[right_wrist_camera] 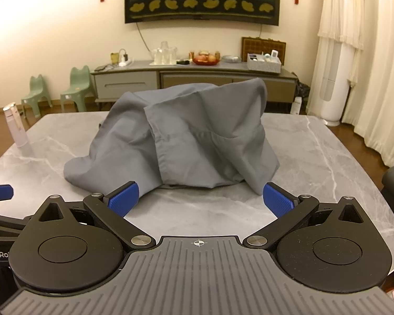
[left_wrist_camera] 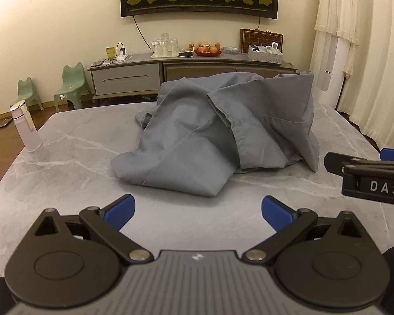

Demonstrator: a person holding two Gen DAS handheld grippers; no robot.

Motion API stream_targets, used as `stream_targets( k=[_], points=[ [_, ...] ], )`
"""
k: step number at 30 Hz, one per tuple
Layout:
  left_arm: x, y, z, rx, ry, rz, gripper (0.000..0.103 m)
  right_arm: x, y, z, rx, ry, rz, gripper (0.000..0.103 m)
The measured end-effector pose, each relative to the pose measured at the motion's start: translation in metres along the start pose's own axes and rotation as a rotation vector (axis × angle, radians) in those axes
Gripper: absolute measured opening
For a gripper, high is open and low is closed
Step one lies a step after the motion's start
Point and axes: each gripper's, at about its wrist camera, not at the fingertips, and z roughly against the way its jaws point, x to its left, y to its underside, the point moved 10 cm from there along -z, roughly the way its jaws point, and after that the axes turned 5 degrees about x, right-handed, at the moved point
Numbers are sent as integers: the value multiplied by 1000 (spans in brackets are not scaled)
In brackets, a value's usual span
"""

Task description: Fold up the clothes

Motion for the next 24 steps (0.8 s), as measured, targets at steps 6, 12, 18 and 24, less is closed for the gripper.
stream_targets(
  k=[6,12,18,24],
  points=[
    [0,1,-1,-4,9,0,103,-1,2,-1,4,3,1,103],
    [-2,2,-2,-9,29,-7,94,0,4,-3,6,7,2,103],
    [-2,3,-4,-22,61,9,17,4,6,-2,-7,-41,5,75],
    [1,5,-9,-21,42,13,0,10,16,-11,56,-123,-23,1]
  ],
)
